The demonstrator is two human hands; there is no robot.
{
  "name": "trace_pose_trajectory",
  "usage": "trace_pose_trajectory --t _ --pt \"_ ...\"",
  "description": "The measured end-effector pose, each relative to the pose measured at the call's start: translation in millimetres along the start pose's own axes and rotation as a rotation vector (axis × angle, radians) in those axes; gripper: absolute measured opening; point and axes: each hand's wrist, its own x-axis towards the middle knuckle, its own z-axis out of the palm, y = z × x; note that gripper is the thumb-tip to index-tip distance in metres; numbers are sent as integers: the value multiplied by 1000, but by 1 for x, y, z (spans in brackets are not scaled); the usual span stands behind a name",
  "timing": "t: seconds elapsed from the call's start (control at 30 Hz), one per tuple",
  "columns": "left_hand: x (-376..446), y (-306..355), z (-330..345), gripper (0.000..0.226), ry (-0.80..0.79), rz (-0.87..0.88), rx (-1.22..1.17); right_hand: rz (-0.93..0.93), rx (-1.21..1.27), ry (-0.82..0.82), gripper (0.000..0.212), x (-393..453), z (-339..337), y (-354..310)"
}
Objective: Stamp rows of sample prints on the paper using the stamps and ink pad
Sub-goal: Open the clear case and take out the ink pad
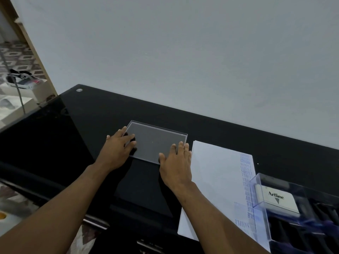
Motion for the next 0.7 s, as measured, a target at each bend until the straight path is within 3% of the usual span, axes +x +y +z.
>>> trace_pose_trajectory --t 0.27,0.53,0.7 --pt "-32 52 2 50 -20 149 125 -9 2 1 66 -29 -48 26" --pt "-82 169 26 49 -46 325 49 91 -45 181 44 -87 -118 100" --pt "-107 235 55 54 -106 407 -56 150 -89 275 42 -123 -149 148"
